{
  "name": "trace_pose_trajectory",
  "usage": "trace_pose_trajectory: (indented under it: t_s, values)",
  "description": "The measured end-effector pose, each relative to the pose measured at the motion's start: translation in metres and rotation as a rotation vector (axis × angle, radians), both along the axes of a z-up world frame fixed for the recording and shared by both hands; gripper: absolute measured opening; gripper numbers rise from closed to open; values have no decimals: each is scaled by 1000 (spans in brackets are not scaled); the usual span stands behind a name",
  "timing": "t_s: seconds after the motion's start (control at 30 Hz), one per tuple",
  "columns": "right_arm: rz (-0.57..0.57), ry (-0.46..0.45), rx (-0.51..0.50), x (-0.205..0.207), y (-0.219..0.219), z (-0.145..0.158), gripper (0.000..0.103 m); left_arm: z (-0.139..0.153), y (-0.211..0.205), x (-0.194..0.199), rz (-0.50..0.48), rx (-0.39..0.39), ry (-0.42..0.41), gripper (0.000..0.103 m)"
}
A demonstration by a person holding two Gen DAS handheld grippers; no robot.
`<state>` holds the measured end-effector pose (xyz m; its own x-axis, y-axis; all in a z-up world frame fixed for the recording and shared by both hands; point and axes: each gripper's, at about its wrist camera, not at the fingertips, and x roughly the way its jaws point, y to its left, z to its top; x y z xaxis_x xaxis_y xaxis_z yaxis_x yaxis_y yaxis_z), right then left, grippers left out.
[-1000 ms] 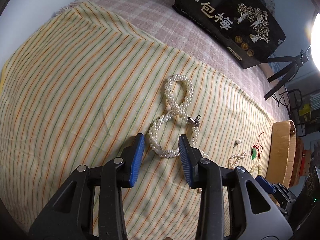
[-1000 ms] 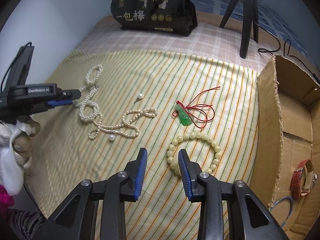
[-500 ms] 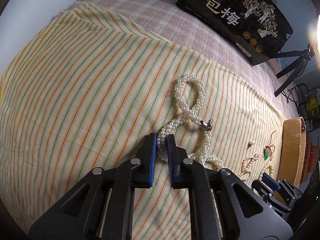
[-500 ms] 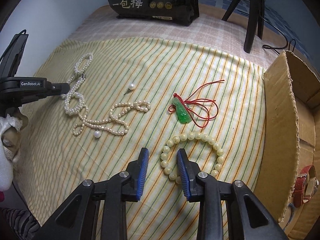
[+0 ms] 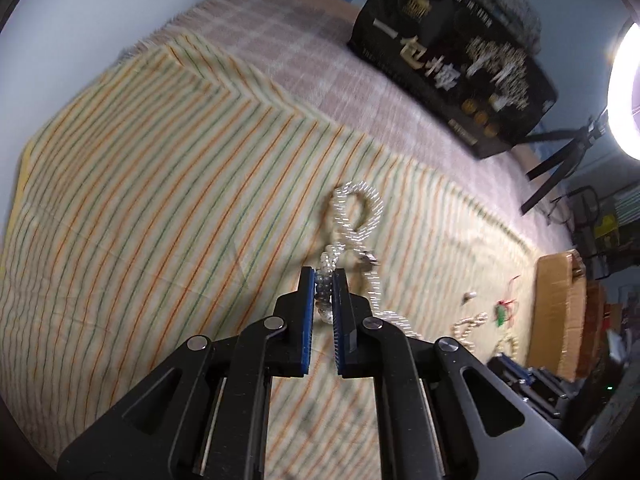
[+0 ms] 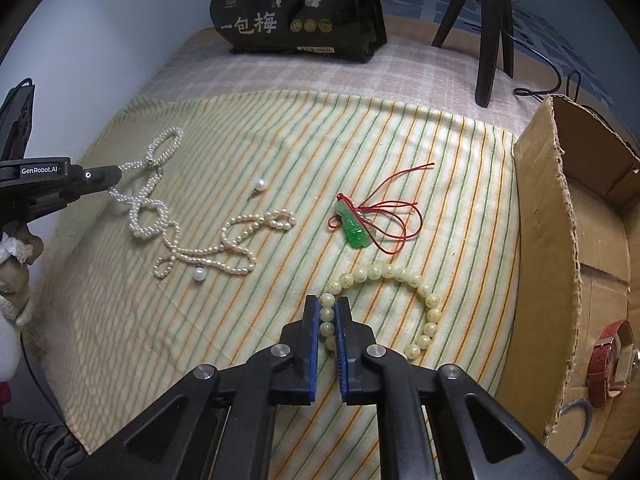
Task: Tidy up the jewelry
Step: 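Lift the pearl necklace with left tool while right tool carries the bead bracelet to the box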
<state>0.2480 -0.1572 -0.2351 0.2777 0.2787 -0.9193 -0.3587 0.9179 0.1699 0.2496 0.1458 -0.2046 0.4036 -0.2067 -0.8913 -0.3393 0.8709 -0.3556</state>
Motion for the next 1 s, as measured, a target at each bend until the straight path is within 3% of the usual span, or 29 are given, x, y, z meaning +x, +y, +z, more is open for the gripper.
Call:
trace_pose_trajectory:
  t_s: [0.57,1.0]
  values:
    - [-31,-91,150,-20,-17,61,5,73,-4,-27,-14,-74,-182,6]
    - [-51,-167,196,-38,-41,99,5,127,-26,-46,-53,-65,-317,6]
